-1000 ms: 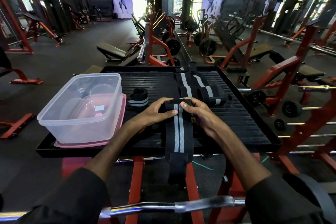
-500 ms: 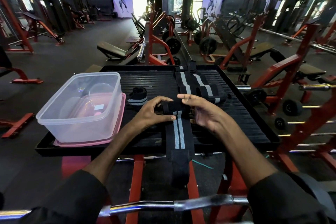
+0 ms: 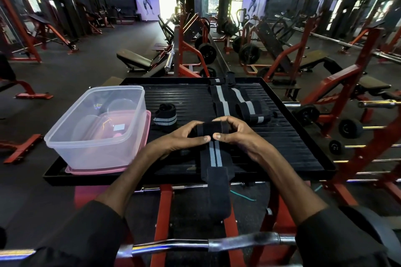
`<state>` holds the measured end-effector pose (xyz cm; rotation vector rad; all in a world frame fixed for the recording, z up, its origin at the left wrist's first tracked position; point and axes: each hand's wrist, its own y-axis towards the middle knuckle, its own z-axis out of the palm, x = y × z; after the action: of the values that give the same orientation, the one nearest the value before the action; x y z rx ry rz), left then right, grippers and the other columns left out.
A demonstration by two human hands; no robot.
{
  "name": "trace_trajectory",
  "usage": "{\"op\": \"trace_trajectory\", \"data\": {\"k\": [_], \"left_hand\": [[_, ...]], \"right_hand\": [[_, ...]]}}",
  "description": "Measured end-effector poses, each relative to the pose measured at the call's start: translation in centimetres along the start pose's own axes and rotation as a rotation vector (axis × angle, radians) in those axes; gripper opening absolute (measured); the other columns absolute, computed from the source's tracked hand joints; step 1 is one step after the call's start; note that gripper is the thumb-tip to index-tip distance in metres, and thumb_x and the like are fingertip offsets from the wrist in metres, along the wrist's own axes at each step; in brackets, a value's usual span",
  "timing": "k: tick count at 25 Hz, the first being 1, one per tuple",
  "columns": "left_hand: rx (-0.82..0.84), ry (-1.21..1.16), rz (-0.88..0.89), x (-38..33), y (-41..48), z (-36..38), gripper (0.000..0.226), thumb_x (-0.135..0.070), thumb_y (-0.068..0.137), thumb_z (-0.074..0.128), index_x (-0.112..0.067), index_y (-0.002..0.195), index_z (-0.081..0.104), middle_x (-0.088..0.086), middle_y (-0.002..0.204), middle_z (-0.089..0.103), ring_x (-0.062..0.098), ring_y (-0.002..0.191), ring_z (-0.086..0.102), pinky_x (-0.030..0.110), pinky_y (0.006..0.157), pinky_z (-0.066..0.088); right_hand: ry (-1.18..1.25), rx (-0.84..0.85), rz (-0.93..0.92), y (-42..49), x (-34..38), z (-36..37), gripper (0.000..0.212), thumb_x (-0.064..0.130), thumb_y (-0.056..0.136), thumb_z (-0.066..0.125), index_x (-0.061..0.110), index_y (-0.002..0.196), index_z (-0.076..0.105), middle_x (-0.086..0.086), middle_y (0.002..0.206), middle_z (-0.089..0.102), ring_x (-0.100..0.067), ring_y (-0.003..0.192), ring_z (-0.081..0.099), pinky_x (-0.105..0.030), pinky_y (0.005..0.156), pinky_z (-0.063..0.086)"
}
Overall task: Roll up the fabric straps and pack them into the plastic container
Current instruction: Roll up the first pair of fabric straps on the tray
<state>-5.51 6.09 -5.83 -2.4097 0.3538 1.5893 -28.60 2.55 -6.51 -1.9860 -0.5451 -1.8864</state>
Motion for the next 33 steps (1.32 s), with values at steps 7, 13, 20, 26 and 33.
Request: {"op": "trace_trajectory", "data": {"k": [7,13,20,26,33], "left_hand": [[-0.169,-0.01,0.116,0.4,-0.1,0.6,0.054,-0.009,0.074,0.088,-0.015,0.122,0.064,-0.006,0.112,0.068,-0.004,0.1,0.065,0.016,0.085,0.054],[-0.227,0.084,0.169,0.8,0.0,0.7,0.058,-0.013,0.068,0.092,-0.035,0.112,0.062,-0.013,0.117,0.064,-0.007,0.106,0.06,0.016,0.082,0.051],[-0.2,0.066,0.172,1.2,0.2,1.1,0.062,0.006,0.07,0.085,-0.029,0.115,0.059,-0.01,0.117,0.06,-0.015,0.099,0.058,0.01,0.075,0.05],[0.004,0.01,0.001,1.1,0.6,0.1,0.051,-0.024,0.086,0.078,-0.02,0.132,0.056,-0.008,0.123,0.065,-0.002,0.113,0.061,0.017,0.095,0.046],[-0.193,-0.025,0.132,1.1,0.1,0.8,0.057,-0.006,0.072,0.089,-0.012,0.122,0.063,0.004,0.115,0.073,0.011,0.109,0.07,0.02,0.093,0.053]], "right_hand": [[0.03,0.049,0.001,-0.2,0.2,0.1,0.055,-0.017,0.075,0.074,0.016,0.118,0.066,-0.005,0.118,0.065,-0.019,0.105,0.065,-0.035,0.087,0.058],[0.147,0.06,0.169,0.8,0.4,-0.5,0.052,0.025,0.078,0.075,0.03,0.128,0.063,0.004,0.115,0.073,-0.017,0.111,0.065,-0.041,0.091,0.044],[-0.142,0.064,0.122,0.7,-0.5,-0.8,0.045,0.044,0.076,0.082,0.031,0.118,0.071,-0.003,0.111,0.07,-0.016,0.101,0.065,-0.036,0.087,0.047],[-0.034,0.021,0.031,0.5,-0.4,-0.7,0.042,0.009,0.078,0.083,0.023,0.116,0.074,-0.012,0.126,0.07,-0.031,0.12,0.066,-0.048,0.109,0.048],[0.146,0.108,-0.008,0.0,1.1,-0.5,0.057,-0.015,0.081,0.069,0.011,0.131,0.065,-0.011,0.136,0.066,-0.023,0.121,0.065,-0.038,0.096,0.056]]}}
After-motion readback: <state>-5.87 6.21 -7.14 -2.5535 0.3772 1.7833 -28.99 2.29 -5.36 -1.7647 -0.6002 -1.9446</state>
